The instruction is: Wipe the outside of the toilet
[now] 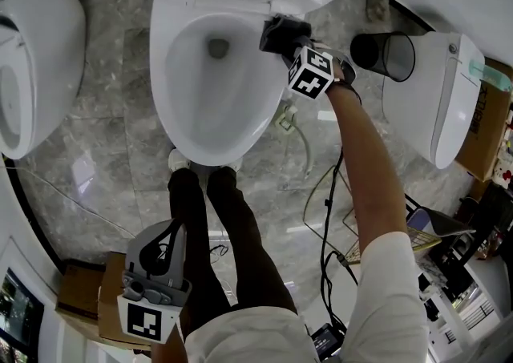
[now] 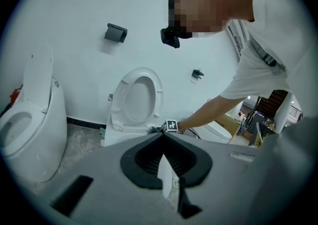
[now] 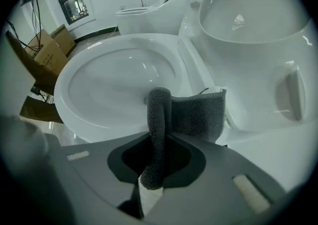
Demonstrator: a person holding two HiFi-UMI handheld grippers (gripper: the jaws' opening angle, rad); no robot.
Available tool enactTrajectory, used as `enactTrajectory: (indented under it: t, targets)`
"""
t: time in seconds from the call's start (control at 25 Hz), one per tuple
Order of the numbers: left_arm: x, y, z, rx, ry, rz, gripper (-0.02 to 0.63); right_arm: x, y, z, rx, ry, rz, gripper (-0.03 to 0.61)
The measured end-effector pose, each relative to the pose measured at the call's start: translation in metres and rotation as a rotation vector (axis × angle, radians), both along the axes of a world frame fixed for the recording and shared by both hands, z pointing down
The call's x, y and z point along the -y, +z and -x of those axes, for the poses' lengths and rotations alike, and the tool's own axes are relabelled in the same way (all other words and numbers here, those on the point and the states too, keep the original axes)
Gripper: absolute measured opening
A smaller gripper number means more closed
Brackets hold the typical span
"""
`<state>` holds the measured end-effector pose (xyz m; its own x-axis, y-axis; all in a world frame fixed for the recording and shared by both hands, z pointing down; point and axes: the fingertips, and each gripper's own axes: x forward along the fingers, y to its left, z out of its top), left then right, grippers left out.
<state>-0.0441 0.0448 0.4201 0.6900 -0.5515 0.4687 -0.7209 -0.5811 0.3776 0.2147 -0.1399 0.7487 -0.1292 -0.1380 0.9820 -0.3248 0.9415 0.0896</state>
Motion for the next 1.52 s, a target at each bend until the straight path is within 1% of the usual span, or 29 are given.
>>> enactTrajectory:
  t: [0.16, 0.48, 1.0, 1.52]
  targets:
    - [-0.004, 0.001, -0.001, -0.002, 0.002, 0.000, -0.003, -0.014, 0.000, 0.005, 0.011, -0.016, 0.029, 0.058]
    - [-0.012, -0.003, -0.002, -0.012, 0.005, -0.008, -0.003, -0.050, -0.001, 0.015, 0.031, -0.041, 0.058, 0.058]
    - [-0.022, -0.008, 0.011, -0.004, 0.017, -0.023, -0.003, -0.107, -0.002, 0.031, 0.087, 0.010, 0.083, 0.058]
    - [-0.033, -0.012, 0.003, -0.022, 0.051, -0.031, -0.003, -0.156, -0.005, 0.050, 0.126, 0.042, 0.128, 0.058]
